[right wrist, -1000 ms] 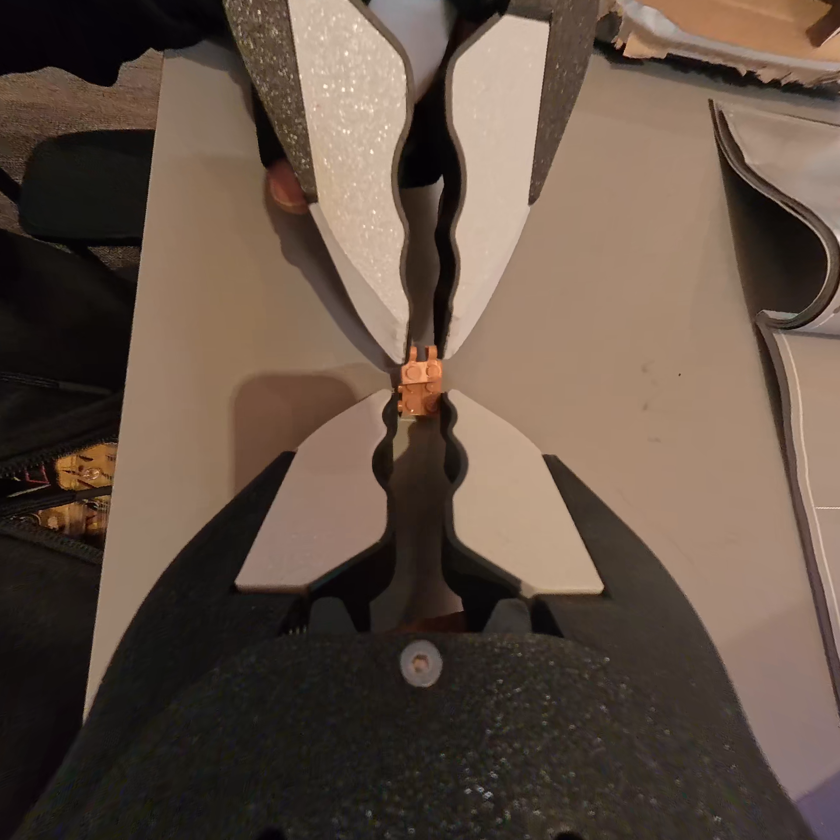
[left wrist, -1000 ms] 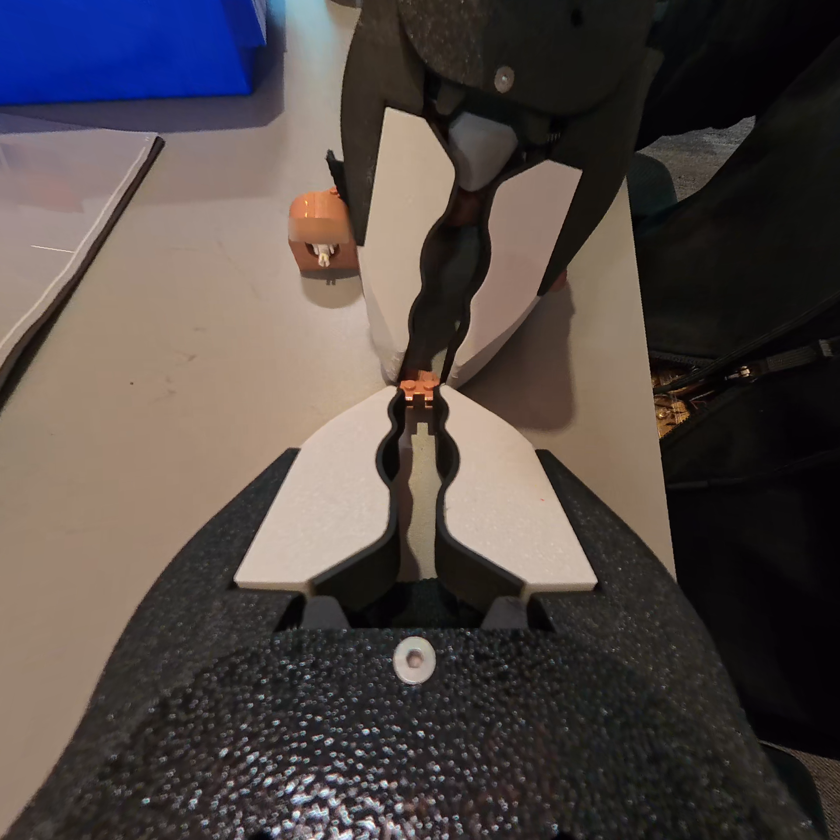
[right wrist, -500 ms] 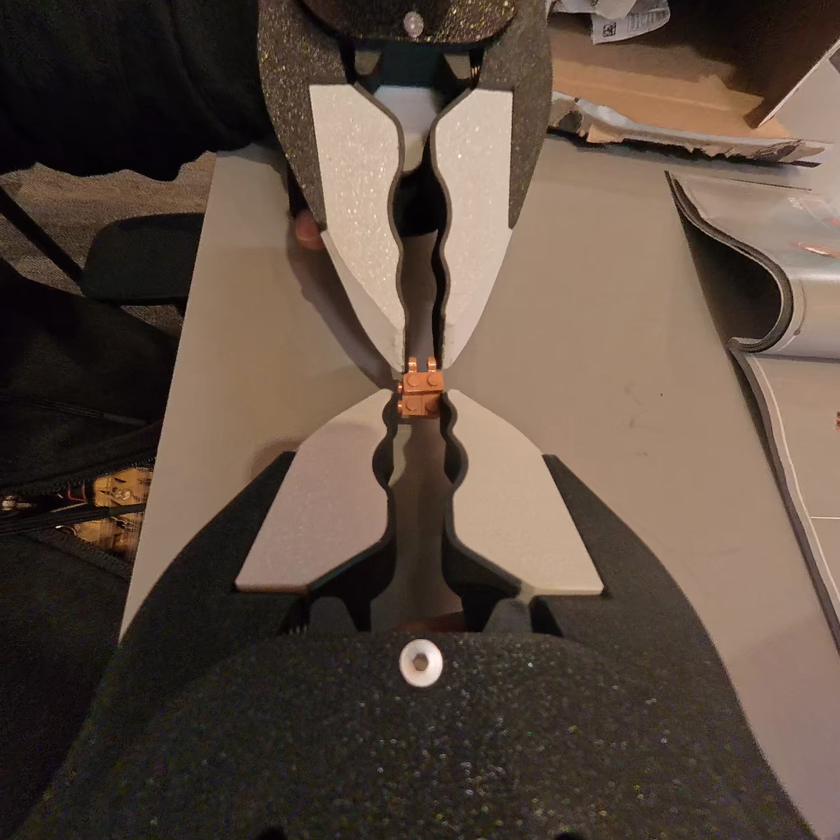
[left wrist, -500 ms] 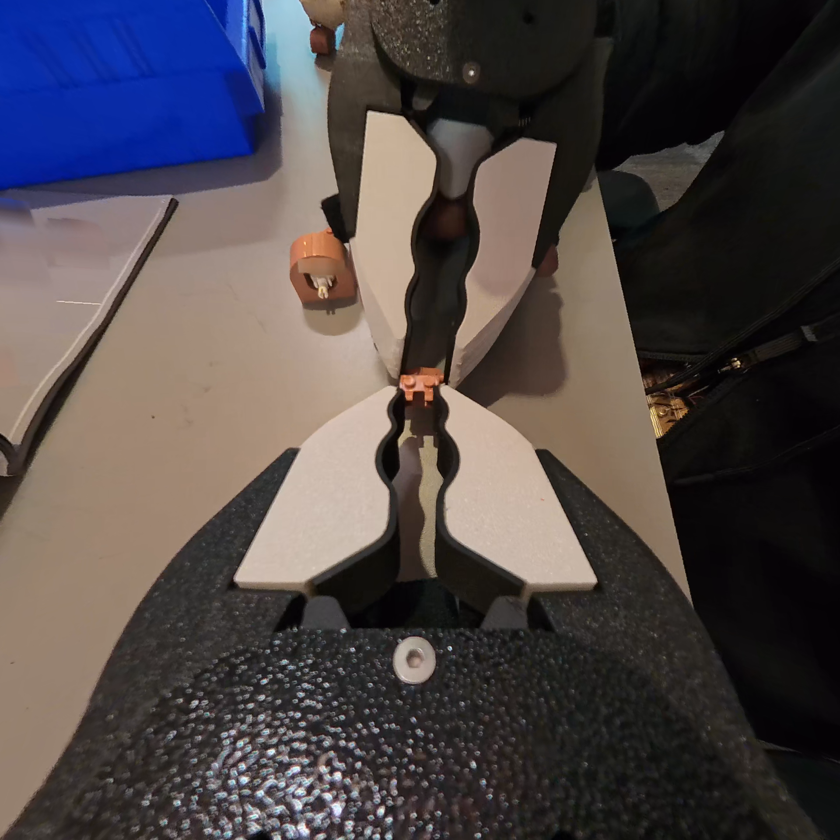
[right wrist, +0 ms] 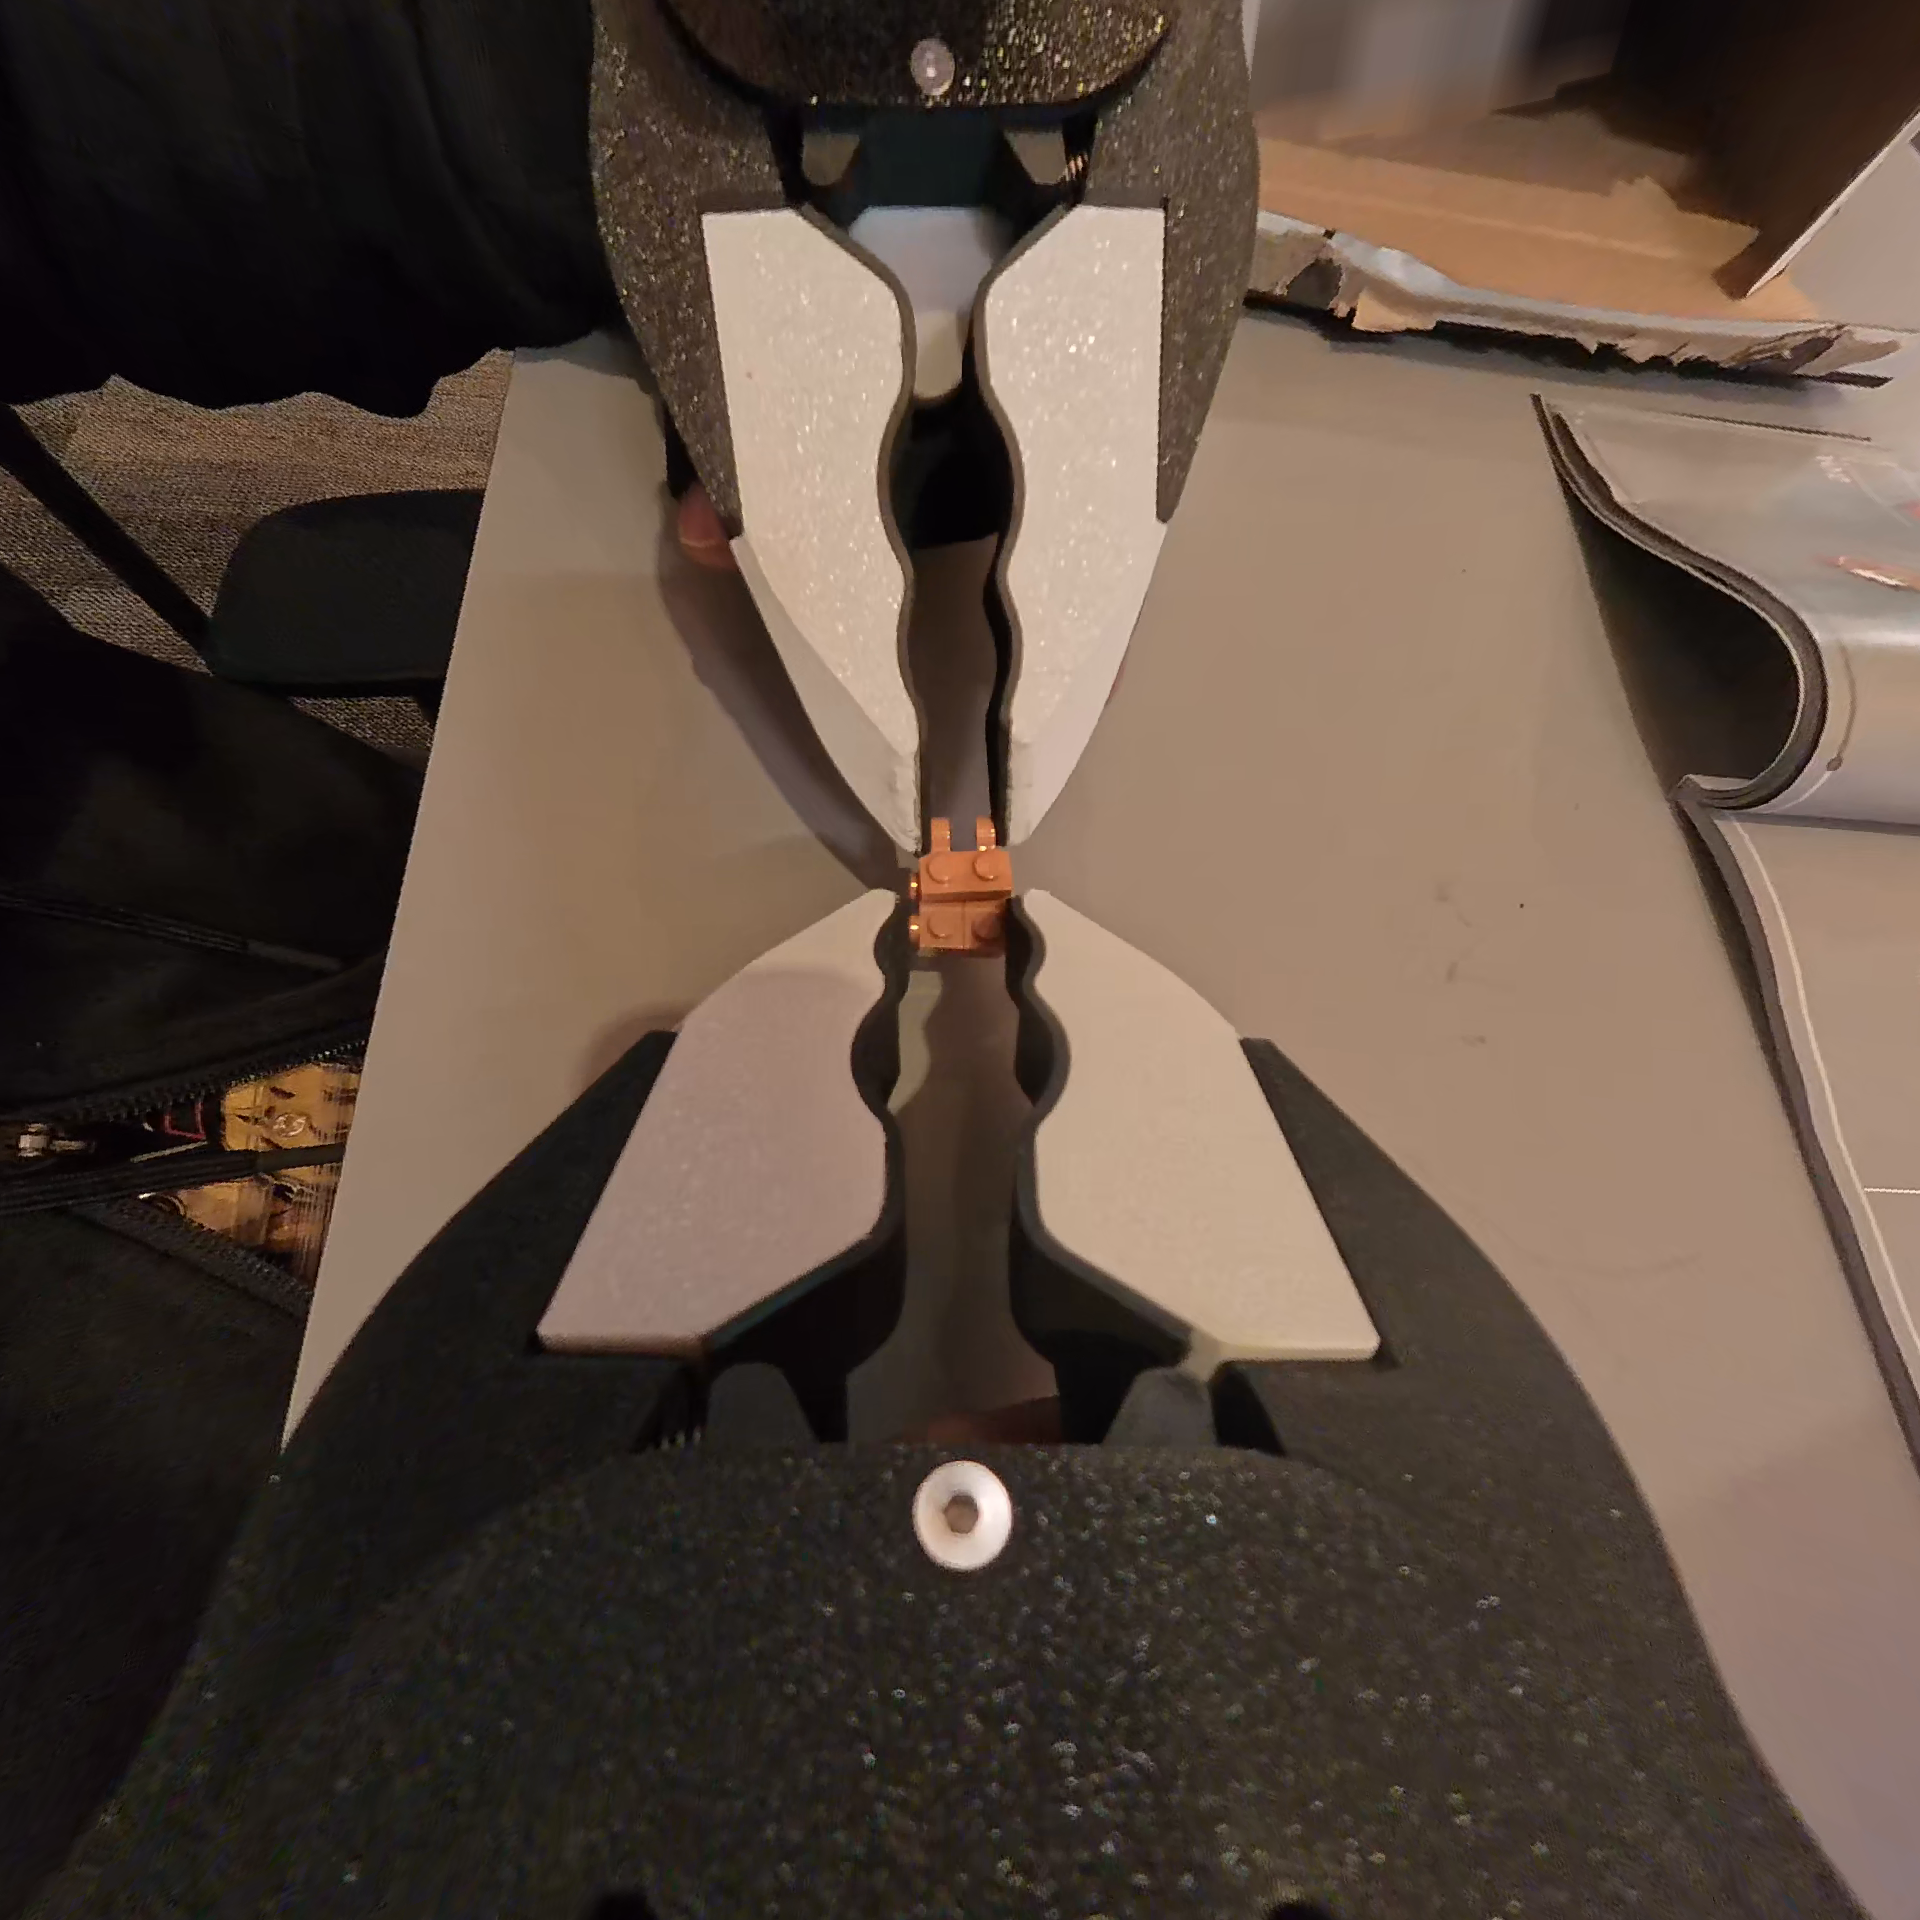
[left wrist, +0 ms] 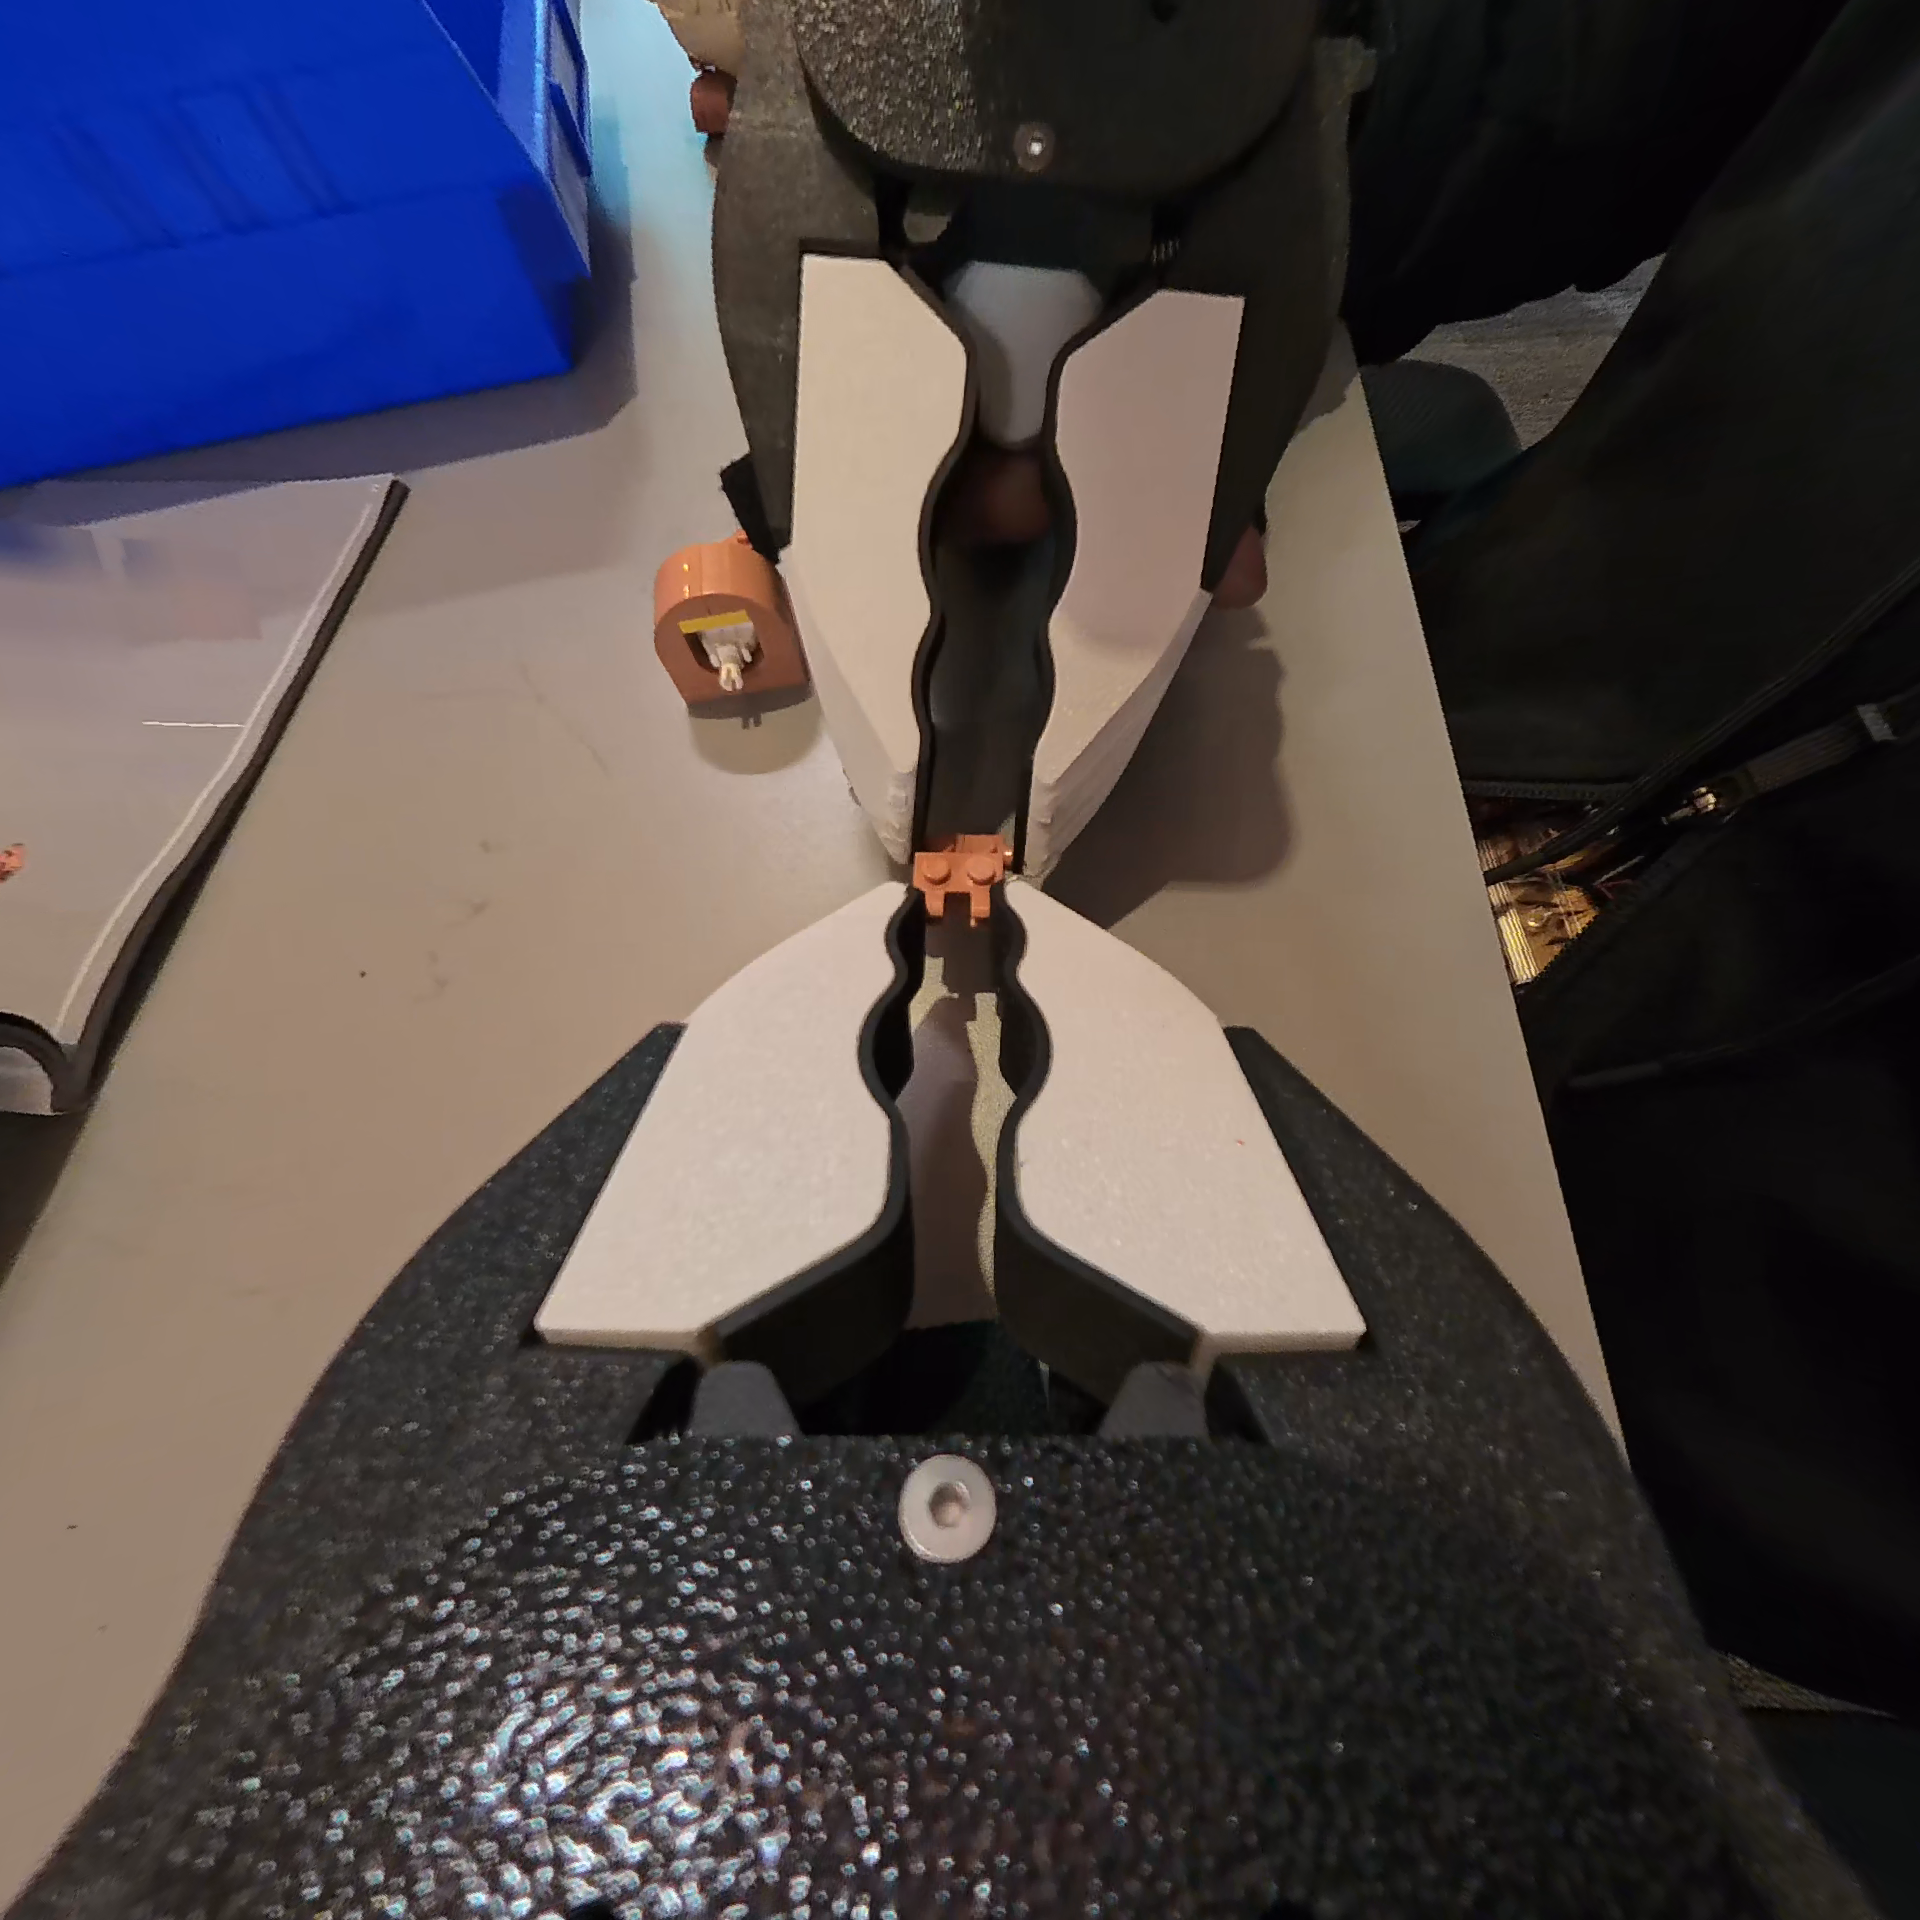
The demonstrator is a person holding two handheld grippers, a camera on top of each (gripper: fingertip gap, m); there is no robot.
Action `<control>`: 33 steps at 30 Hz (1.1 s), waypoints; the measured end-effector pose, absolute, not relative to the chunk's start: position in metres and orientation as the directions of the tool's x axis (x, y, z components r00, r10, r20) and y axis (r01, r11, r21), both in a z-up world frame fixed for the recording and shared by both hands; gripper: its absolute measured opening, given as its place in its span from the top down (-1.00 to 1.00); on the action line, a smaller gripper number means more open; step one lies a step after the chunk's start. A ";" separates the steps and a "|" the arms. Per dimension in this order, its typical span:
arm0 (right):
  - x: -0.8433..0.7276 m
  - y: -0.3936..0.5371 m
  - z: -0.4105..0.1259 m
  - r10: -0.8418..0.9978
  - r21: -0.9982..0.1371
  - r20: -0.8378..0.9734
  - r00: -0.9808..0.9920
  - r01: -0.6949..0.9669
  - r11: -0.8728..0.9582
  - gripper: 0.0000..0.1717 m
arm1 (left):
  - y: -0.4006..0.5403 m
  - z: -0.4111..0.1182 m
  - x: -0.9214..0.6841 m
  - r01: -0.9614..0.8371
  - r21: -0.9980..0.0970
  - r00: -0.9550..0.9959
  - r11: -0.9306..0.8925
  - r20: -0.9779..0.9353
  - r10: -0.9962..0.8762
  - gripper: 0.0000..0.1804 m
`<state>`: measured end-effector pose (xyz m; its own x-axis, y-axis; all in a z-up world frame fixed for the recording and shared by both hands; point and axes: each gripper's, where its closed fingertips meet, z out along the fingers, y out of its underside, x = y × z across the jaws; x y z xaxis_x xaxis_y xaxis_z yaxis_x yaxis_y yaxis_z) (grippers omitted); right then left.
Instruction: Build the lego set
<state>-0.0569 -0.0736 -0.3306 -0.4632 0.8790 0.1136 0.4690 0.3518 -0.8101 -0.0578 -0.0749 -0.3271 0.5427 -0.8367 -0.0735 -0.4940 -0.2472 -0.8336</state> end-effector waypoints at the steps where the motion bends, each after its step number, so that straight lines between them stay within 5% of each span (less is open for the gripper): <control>1: -0.057 -0.074 -0.331 0.879 -0.809 0.115 -0.463 0.469 0.353 0.80 | -0.075 -0.327 -0.058 -0.495 -0.833 0.542 -0.247 -0.074 -0.837 0.88; 33: -0.055 -0.080 -0.328 0.856 -0.813 0.140 -0.497 0.435 0.386 0.80 | -0.081 -0.325 -0.054 -0.473 -0.843 0.504 -0.255 -0.022 -0.863 0.83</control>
<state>-0.0548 -0.0798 -0.3281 -0.4974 0.8562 0.1398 0.4354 0.3858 -0.8134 -0.0537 -0.0814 -0.3248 0.5042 -0.8633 -0.0216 -0.4729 -0.2551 -0.8434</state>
